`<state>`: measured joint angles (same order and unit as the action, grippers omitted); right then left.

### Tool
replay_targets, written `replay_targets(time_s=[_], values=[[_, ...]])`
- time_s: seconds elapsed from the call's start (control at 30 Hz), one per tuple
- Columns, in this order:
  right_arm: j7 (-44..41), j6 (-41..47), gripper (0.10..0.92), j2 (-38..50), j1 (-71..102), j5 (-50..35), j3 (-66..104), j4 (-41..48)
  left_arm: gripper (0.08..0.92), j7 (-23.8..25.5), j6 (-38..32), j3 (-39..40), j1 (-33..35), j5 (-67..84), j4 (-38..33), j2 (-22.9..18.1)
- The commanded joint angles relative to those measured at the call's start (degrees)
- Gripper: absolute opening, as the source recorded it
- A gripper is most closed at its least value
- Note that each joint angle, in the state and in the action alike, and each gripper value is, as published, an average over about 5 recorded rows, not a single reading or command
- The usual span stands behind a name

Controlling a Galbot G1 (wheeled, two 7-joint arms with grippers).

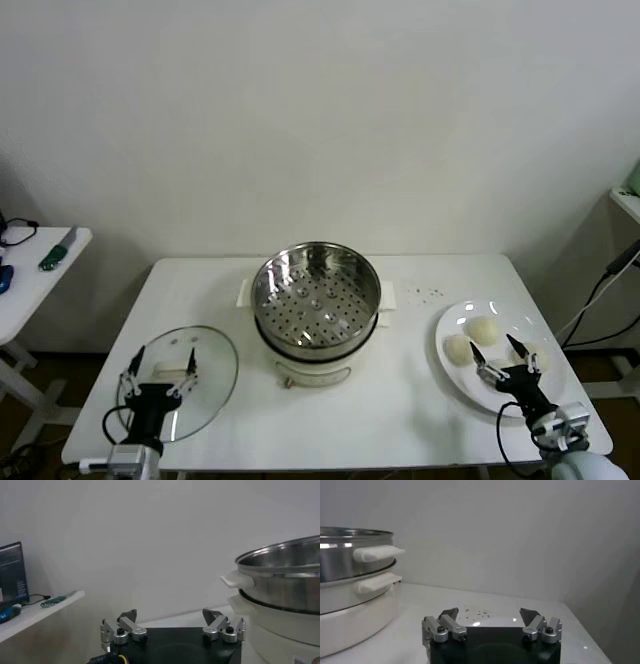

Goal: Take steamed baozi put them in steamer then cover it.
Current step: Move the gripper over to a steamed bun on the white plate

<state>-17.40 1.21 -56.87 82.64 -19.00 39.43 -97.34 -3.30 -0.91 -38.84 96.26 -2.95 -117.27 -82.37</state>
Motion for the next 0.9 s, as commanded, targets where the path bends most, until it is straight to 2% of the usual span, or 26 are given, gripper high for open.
replay_targets(time_s=[0.03, 0.13, 0.27, 0.37, 0.43, 0.7, 0.9], values=[[-3.4, 2.4, 0.823, 6.2, -2.8, 3.2, 0.1, 0.4, 0.823, 0.0, 0.0, 0.0, 0.1, 0.1, -0.1, 0.3], [-10.6, 3.5, 0.823, 14.0, -6.4, 5.0, -1.6, 3.1, 0.823, 0.0, 0.0, 0.1, 0.1, 0.1, -0.2, 0.5], [-25.7, 5.3, 0.823, 25.5, -15.2, 8.8, -7.5, 8.9, 0.823, 0.0, -0.1, 0.1, 0.5, 0.1, -0.3, 0.6], [-36.0, 5.6, 0.823, 31.0, -24.3, 11.2, -15.2, 13.9, 0.823, -0.1, -0.1, 0.0, 0.7, 0.2, -0.2, 0.7], [-40.0, 5.2, 0.823, 33.9, -29.4, 12.6, -20.1, 16.1, 0.823, -0.1, -0.1, -0.1, 0.8, 0.4, -0.1, 0.7], [-48.3, -0.2, 0.823, 36.7, -45.9, 24.4, -35.0, 24.4, 0.823, 0.1, 0.3, -0.2, 0.5, 0.6, 0.5, 1.9], [-50.7, -2.2, 0.823, 33.2, -65.1, 27.6, -53.0, 32.0, 0.823, 0.0, 1.5, 0.9, -0.8, 0.2, 1.0, 2.7]])
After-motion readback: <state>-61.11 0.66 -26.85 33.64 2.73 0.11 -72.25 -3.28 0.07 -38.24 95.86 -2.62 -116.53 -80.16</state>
